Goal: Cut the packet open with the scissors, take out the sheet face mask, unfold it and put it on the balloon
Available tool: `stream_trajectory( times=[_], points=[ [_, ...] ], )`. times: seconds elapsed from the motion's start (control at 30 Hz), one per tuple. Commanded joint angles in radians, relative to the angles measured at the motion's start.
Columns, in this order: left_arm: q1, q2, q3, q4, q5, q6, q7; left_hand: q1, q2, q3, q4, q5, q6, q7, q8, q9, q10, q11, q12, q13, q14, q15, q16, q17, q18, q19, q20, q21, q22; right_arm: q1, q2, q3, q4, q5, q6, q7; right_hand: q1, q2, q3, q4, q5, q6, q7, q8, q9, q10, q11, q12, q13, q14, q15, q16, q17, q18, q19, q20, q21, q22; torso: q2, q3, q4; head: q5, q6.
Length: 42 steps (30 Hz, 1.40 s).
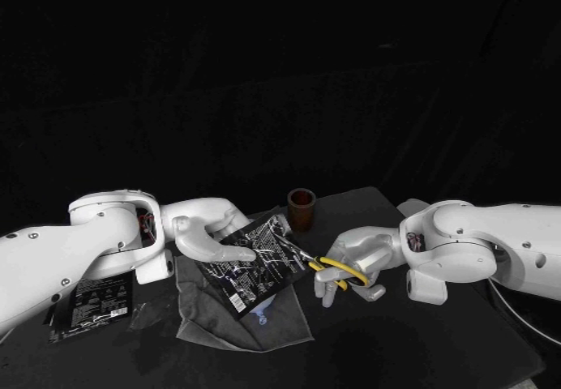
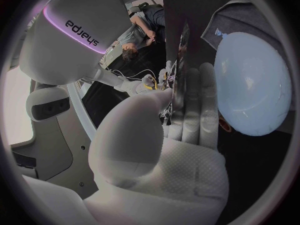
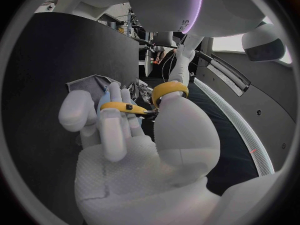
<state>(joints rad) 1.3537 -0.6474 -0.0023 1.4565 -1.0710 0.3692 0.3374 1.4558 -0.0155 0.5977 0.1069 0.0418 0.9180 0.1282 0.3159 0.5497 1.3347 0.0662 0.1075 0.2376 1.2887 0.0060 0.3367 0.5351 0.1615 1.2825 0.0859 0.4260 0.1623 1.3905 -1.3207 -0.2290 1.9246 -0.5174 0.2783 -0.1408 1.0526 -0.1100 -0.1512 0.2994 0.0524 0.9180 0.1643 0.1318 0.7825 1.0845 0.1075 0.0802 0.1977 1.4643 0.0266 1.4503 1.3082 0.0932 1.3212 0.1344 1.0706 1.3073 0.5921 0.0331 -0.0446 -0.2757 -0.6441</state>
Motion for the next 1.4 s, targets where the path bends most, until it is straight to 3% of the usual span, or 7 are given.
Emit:
stream_trajectory(
  times=[0.03,0.3,0.83,1.17,1.4],
  points=[
    [0.001,0.003,0.001,-0.001,0.019,0.011,0.011,0.009,0.001,0.026,-0.018,0.006,0.005,0.0,0.001,0.107,0.001,-0.009,-0.001,0.002,-0.001,-0.005,0.005,0.001,0.017,0.0,-0.003,0.006,0.001,0.002,0.001,0.002,-0.003,0.002,-0.024,0.04,0.001,0.009,0.007,-0.001,-0.003,0.007,0.0,0.007,-0.001,0.0,0.0,0.005,-0.002,0.027,0.004,0.0,0.008,0.01,-0.003,0.0,-0.002,0.098,-0.001,0.0002,-0.0002,-0.002,0.004],
    [0.001,0.004,0.0,-0.009,0.078,0.015,0.0,0.009,0.002,0.025,-0.018,0.006,0.005,0.0,0.001,0.107,0.001,-0.009,-0.001,0.002,-0.001,-0.005,0.005,0.002,0.017,0.0,-0.003,0.006,0.002,0.004,0.007,0.005,-0.019,0.002,-0.062,0.057,0.003,0.016,0.01,-0.002,-0.003,0.007,0.001,0.008,-0.002,-0.002,0.0,0.005,-0.005,0.027,0.005,0.0,0.008,0.01,-0.002,0.0,0.0,0.099,0.0,0.0004,0.0006,-0.004,0.017],
    [0.001,0.007,-0.004,-0.033,0.359,0.027,-0.039,0.008,0.003,0.024,-0.015,0.006,0.005,0.0,0.0,0.108,0.004,-0.008,0.0,0.004,0.001,-0.005,0.006,0.004,0.017,0.0,-0.003,0.008,0.003,0.004,0.014,0.005,-0.028,0.009,-0.138,0.101,0.008,0.027,0.013,-0.003,-0.003,0.009,0.001,0.011,-0.004,-0.001,0.0,0.006,-0.008,0.027,0.005,0.001,0.008,0.01,0.0,0.0,0.003,0.1,-0.001,-0.0002,-0.0004,-0.001,0.031],
    [0.001,0.007,-0.014,-0.038,0.41,0.033,-0.047,0.008,0.004,0.024,-0.015,0.006,0.005,0.0,0.0,0.109,0.004,-0.008,0.0,0.004,0.001,-0.005,0.007,0.005,0.017,0.0,-0.003,0.009,0.003,0.004,0.017,0.005,-0.031,0.023,-0.187,0.132,0.01,0.026,0.012,-0.003,-0.003,0.01,0.002,0.012,-0.006,-0.008,0.002,0.003,-0.013,0.027,0.006,-0.001,0.005,0.01,-0.001,0.001,-0.001,0.098,0.0,0.0001,-0.0005,-0.002,0.036],
    [0.001,0.008,-0.017,-0.039,0.409,0.039,-0.054,0.008,0.004,0.024,-0.014,0.006,0.005,0.0,0.0,0.109,0.004,-0.008,0.0,0.004,0.001,-0.005,0.007,0.006,0.017,0.0,-0.003,0.009,0.003,0.004,0.019,0.005,-0.027,0.037,-0.216,0.158,0.017,0.04,0.015,-0.004,-0.004,0.008,0.002,0.013,-0.009,-0.013,0.003,0.002,-0.019,0.025,0.007,-0.003,0.0,0.011,-0.003,0.001,-0.005,0.097,-0.001,0.0003,-0.0012,-0.002,0.038]
  ],
)
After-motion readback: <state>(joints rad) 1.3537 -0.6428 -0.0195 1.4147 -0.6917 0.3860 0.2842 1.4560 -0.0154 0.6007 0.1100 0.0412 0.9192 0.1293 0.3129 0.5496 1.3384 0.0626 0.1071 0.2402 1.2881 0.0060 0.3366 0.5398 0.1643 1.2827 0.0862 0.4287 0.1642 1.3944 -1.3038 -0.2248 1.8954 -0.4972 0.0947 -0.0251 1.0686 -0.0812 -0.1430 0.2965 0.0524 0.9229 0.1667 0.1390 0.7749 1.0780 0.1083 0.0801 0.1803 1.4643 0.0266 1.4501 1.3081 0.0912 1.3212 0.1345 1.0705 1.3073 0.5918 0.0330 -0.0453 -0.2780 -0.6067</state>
